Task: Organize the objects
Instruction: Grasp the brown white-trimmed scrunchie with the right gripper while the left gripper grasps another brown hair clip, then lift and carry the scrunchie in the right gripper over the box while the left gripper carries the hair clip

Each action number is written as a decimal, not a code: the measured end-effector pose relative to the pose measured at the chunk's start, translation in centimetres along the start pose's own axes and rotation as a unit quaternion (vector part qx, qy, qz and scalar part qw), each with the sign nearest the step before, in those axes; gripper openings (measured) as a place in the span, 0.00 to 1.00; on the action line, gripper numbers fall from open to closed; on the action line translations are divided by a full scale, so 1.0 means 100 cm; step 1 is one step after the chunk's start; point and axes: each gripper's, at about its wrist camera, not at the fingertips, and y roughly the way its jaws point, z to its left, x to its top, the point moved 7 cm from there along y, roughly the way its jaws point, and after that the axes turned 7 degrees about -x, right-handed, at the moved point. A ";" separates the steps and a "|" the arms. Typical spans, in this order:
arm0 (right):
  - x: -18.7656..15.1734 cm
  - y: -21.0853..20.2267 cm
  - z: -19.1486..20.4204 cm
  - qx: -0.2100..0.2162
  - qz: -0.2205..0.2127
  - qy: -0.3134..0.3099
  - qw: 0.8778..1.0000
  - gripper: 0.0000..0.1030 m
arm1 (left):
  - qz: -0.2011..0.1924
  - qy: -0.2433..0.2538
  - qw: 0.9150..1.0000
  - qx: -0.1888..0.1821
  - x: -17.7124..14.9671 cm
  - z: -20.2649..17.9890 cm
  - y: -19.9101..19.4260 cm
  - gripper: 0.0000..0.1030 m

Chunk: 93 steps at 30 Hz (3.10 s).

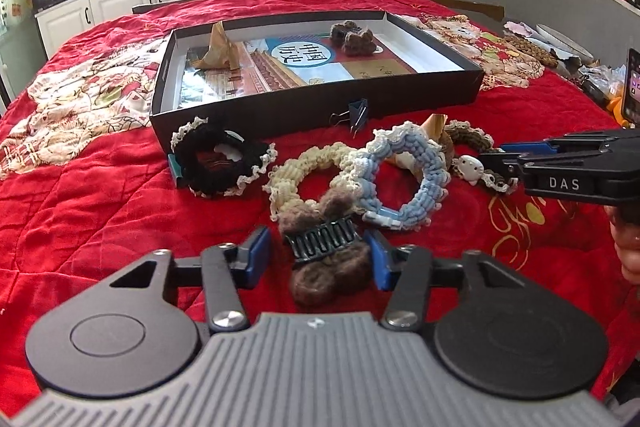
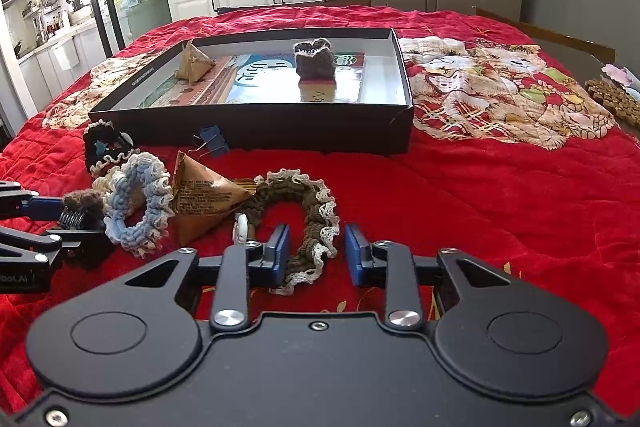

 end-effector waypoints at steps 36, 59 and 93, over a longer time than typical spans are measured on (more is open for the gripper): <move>0.014 -0.026 -0.011 -0.005 -0.042 0.007 0.999 0.09 | -0.024 0.002 1.000 -0.002 0.011 0.002 -0.021 0.43; 0.055 -0.060 0.004 0.006 -0.104 -0.021 0.994 0.09 | -0.059 0.010 0.998 0.001 0.054 0.008 -0.021 0.43; 0.148 -0.017 0.021 0.000 -0.144 -0.007 0.990 0.09 | -0.085 -0.015 0.995 0.040 0.137 0.037 0.029 0.43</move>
